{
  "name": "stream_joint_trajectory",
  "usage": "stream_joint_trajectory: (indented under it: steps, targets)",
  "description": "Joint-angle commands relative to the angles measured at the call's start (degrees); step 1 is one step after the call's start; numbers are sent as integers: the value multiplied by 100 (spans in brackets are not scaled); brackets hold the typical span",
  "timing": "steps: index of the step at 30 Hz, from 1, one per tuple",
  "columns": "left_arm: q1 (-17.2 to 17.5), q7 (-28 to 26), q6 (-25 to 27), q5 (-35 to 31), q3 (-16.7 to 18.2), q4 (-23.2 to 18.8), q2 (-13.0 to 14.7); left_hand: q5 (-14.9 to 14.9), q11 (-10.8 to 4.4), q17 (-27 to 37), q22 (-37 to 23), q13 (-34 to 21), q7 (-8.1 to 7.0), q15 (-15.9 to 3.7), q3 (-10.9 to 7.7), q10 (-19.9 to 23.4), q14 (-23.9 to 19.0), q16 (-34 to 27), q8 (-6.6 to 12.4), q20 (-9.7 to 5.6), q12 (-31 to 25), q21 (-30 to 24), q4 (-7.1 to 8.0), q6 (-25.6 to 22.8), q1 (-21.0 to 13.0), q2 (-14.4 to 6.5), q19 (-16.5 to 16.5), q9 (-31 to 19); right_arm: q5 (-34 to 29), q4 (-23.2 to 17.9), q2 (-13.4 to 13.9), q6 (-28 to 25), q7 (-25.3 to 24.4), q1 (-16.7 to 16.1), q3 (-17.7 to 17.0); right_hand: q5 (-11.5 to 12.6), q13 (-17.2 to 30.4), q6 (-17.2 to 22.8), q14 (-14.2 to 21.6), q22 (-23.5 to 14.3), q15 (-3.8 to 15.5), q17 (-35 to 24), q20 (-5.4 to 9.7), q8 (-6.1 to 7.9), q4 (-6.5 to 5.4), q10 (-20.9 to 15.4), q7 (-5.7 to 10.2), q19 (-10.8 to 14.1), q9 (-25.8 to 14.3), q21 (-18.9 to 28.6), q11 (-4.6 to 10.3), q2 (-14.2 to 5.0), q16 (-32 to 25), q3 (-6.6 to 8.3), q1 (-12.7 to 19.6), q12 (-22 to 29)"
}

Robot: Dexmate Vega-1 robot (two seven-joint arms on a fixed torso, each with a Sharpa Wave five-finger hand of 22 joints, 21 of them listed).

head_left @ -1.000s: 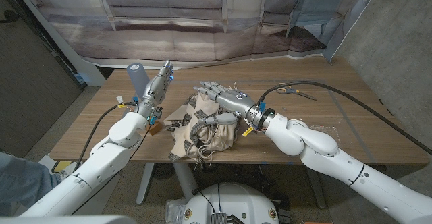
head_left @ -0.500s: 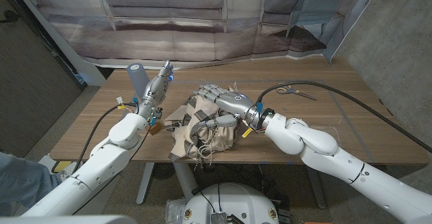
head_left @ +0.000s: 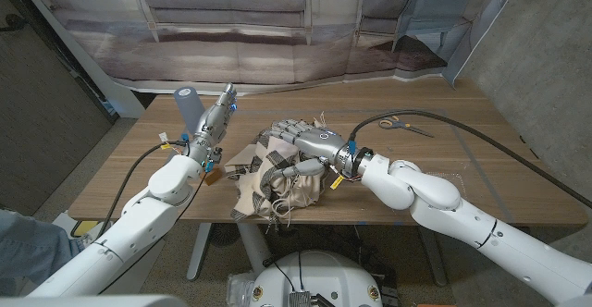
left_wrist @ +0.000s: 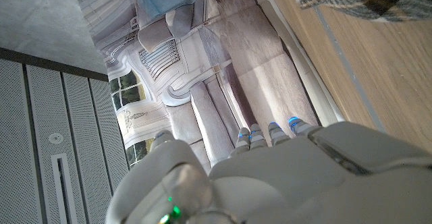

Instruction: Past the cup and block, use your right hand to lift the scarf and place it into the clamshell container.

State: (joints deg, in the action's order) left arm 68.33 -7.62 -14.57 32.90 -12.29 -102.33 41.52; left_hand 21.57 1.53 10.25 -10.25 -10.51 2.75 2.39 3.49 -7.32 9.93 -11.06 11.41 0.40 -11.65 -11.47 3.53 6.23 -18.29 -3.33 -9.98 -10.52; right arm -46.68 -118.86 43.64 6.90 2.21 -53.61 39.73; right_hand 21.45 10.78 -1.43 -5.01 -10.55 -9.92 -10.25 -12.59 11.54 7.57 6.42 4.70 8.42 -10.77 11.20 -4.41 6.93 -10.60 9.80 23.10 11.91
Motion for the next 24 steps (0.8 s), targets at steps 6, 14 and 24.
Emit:
stream_joint_trajectory:
  steps: [6,14,24]
  targets:
    - [-70,56,104,43,-16,43,18,-30,100,27,-23,-18,32,74,53,1,44,22,-8,27,-1,-1,0,5,-70,5,-601,-21,-213,41,-29,-120,365,150,169,70,13,-110,-12,-8,-19,-20,1,-34,7,70,2,37,-15,11,-15,62,-7,-61,48,-14]
    - [-89,32,174,9,-11,-21,73,-32,170,27,-23,-19,45,135,70,-35,44,22,-13,36,13,0,3,16,-77,-2,-608,-21,-272,90,-30,-75,451,222,236,91,13,-119,4,-10,-22,-19,3,-35,5,64,19,65,-16,22,-17,70,-14,-76,51,-8]
    - [-118,29,222,25,-35,-8,63,-34,178,28,-23,-19,40,138,82,-25,40,20,-11,53,7,2,4,10,-84,-7,-616,-22,-376,180,-54,-78,506,288,306,109,13,-123,9,-12,-15,-19,4,-34,4,67,16,93,-16,33,-17,71,-16,-86,56,-7]
